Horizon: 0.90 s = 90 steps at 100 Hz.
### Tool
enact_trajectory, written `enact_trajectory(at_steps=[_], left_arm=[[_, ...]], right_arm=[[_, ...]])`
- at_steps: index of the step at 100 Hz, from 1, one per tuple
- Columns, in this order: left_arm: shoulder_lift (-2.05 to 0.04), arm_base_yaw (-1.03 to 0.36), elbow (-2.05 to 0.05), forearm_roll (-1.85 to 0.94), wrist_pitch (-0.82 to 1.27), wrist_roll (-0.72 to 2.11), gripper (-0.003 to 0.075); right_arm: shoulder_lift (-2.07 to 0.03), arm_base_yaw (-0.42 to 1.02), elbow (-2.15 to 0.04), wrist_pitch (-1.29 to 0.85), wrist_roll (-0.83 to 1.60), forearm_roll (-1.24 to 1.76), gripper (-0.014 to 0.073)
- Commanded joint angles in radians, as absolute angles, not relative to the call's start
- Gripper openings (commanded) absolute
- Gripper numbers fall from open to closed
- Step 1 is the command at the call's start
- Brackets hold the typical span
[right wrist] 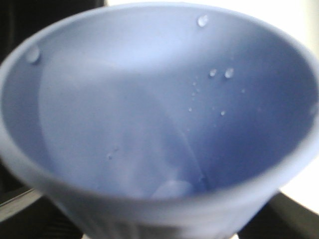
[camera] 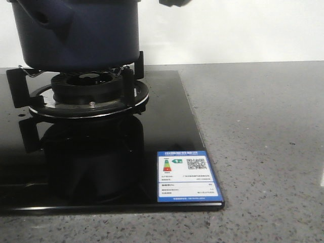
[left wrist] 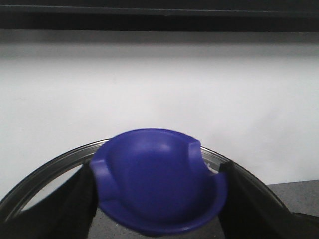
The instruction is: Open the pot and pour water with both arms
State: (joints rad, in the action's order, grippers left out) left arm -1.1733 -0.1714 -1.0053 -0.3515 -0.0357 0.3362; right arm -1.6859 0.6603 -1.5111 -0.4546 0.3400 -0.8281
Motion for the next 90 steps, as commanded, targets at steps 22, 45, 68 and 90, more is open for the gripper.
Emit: enact_trajectory(at_steps=[22, 45, 68, 90], left_arm=[[-1.14, -0.17, -1.046, -0.352, -0.138, 0.336, 0.0358], [-1.14, -0.17, -1.046, -0.352, -0.138, 0.336, 0.0358], [-1.14, -0.17, -1.046, -0.352, -0.138, 0.336, 0.0358], [-1.14, -0.17, -1.046, -0.352, -0.138, 0.336, 0.0358]], right_arm=[[-1.659, 0.661, -1.553, -0.289, 0.359, -1.115, 0.035], [-1.677, 0.661, -1.553, -0.272, 0.359, -1.263, 0.035], [-1.679, 0.661, -1.553, -0.264, 0.359, -1.39, 0.035], [-1.679, 0.661, -1.553, -0.262, 0.359, -1.482, 0.035]])
